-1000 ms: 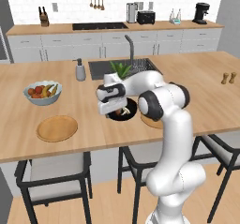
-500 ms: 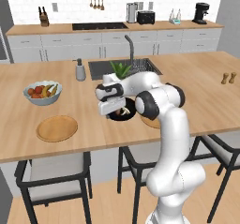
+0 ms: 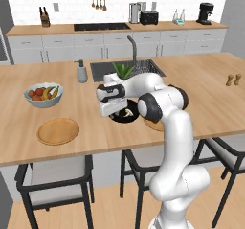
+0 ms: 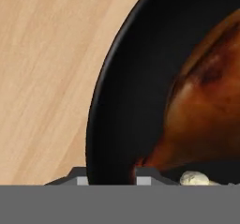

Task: Pick the chicken drumstick and mushroom from their plates and place them in the bowl. Then put the bowl in the fridge.

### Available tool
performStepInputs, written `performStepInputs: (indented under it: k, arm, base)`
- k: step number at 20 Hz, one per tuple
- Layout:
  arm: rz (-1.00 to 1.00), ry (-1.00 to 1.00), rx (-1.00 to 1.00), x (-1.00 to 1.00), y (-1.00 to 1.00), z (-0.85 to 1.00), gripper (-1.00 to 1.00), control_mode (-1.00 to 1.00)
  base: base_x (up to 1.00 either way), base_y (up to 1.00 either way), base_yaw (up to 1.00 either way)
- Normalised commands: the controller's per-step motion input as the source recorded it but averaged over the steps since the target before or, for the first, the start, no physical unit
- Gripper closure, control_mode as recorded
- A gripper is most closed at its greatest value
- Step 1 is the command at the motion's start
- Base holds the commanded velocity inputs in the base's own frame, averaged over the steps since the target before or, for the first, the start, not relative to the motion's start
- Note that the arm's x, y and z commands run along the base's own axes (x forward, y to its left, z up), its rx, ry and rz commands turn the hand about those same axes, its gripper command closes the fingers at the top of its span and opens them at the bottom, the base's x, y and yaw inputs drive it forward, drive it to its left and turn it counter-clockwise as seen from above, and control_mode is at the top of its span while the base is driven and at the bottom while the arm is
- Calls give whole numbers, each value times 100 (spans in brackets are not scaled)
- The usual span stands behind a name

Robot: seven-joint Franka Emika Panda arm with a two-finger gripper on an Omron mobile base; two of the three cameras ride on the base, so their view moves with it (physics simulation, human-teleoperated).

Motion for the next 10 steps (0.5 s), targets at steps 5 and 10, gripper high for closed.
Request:
performStepInputs:
  k: [5, 10]
  arm:
    - [0, -6, 0, -29, 0, 0, 100, -100]
    - [3, -10, 0, -39, -12, 30, 100, -100]
  base:
    - [0, 0, 0]
    - [0, 0, 0]
